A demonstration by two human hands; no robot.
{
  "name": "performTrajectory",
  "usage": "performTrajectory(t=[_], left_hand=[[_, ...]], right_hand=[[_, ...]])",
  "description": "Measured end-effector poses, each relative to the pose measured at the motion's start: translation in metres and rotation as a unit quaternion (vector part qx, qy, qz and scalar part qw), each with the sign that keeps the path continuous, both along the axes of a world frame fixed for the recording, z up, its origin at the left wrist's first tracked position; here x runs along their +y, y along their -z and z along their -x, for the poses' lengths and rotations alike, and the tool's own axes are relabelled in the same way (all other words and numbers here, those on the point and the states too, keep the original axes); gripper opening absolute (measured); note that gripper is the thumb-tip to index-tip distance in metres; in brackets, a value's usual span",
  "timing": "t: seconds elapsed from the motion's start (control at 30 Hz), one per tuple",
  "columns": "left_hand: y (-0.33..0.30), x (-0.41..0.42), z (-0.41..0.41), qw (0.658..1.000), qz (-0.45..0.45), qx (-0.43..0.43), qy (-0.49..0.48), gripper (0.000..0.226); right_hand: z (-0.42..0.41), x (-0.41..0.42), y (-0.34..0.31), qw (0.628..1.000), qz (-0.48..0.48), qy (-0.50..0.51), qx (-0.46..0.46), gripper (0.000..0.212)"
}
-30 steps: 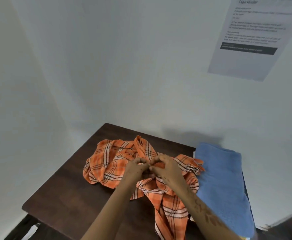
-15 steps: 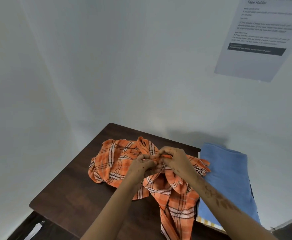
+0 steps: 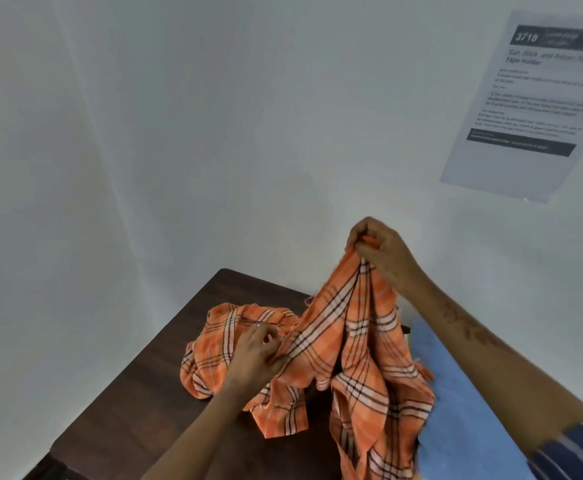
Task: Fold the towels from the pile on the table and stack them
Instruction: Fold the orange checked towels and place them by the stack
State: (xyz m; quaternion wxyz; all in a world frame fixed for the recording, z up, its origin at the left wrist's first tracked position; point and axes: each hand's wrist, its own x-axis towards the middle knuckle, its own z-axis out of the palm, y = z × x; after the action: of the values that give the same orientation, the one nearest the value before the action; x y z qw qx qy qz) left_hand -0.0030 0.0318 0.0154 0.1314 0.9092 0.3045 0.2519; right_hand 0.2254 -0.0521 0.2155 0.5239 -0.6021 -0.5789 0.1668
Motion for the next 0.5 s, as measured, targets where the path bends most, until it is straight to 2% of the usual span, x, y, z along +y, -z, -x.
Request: performTrajectory(t=[0.1,0.17,0.23,0.3,0.4,0.5], left_hand=[[0.009,-0.011,0.003,0.998,0.058,-0.016,0.000,0.057],[0.013,-0.016,0.004,0.997,0.049,-0.067,0.006,0.047],[0.011,-0.017,0.004,0.994,0.015,-0.109,0.020,0.036],[0.008,-0.014,0.002,0.988,-0.065,-0.133,0.047,0.025],[-0.009,0.000,-0.001,0.985,-0.124,-0.091,0.077,0.024],[-0.046,0.045,0.013,0.998,-0.012,-0.053,0.007,0.034]], right_hand=[[-0.004,0.019,-0.022,1.000,-0.015,0.007,-0.017,0.030],[-0.003,0.030,-0.034,0.999,-0.028,0.021,-0.020,0.028],[-0.004,0.037,-0.044,0.998,-0.049,0.046,-0.011,0.029],[-0.005,0.043,-0.053,0.996,-0.065,0.066,0.000,0.030],[-0.008,0.051,-0.067,0.994,-0.072,0.078,-0.007,0.032],[-0.014,0.058,-0.081,0.990,-0.072,0.103,-0.058,0.034]])
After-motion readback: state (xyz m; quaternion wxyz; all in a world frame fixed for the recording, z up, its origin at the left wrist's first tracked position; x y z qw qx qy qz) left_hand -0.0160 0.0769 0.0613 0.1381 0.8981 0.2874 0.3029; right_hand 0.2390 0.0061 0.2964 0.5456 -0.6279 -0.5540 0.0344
